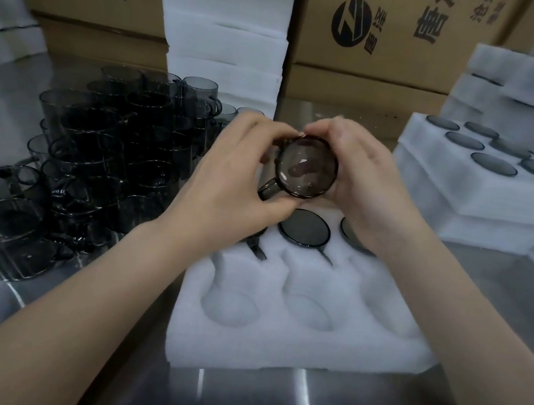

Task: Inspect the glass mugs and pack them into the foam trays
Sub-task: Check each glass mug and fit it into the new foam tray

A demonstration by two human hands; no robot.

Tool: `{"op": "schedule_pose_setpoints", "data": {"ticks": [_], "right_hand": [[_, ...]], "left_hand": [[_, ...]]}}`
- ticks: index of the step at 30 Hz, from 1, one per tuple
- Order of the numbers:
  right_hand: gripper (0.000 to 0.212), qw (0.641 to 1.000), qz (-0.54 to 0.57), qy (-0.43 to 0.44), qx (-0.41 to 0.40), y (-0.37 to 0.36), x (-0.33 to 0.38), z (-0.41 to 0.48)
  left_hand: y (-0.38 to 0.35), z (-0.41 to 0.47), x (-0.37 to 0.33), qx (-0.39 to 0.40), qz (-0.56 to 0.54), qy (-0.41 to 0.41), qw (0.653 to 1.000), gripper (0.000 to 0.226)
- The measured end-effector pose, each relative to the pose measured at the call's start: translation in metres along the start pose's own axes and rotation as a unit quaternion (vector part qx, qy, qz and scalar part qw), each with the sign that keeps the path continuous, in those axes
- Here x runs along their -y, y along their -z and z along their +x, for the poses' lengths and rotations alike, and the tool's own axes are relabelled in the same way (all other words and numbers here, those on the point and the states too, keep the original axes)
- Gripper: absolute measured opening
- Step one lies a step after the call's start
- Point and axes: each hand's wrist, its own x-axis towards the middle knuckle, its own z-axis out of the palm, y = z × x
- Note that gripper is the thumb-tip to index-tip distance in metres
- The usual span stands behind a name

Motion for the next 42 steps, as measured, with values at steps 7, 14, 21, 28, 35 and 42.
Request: {"op": "schedule_pose_setpoints", "data": {"ticks": [7,14,21,28,35,42], "right_hand": [[0.043,0.989,0.003,-0.044,0.139,0.012,-0.002,0.001],[0.063,0.995,-0.049,0.007,0.086,0.007,0.0,-0.003],[0.055,0.982,-0.159,0.075,0.071,-0.003,0.006,-0.009],[0.04,0.976,-0.195,0.088,-0.039,-0.013,0.007,-0.009],[0.029,0.997,-0.053,0.031,-0.05,-0.004,0.005,-0.002],[0.047,0.985,0.075,-0.031,0.149,0.005,0.004,-0.001]], "left_hand": [[0.005,-0.005,-0.001,-0.048,-0.139,0.09,0.985,0.055],[0.004,-0.003,-0.002,-0.006,-0.1,0.119,0.988,0.053],[0.006,-0.002,-0.004,0.042,-0.096,0.101,0.989,0.058],[0.004,-0.002,-0.008,0.043,-0.088,0.043,0.994,0.05],[0.002,-0.003,-0.004,0.056,-0.084,0.039,0.994,0.066],[0.002,-0.005,0.004,-0.003,-0.148,0.127,0.981,0.062]]}}
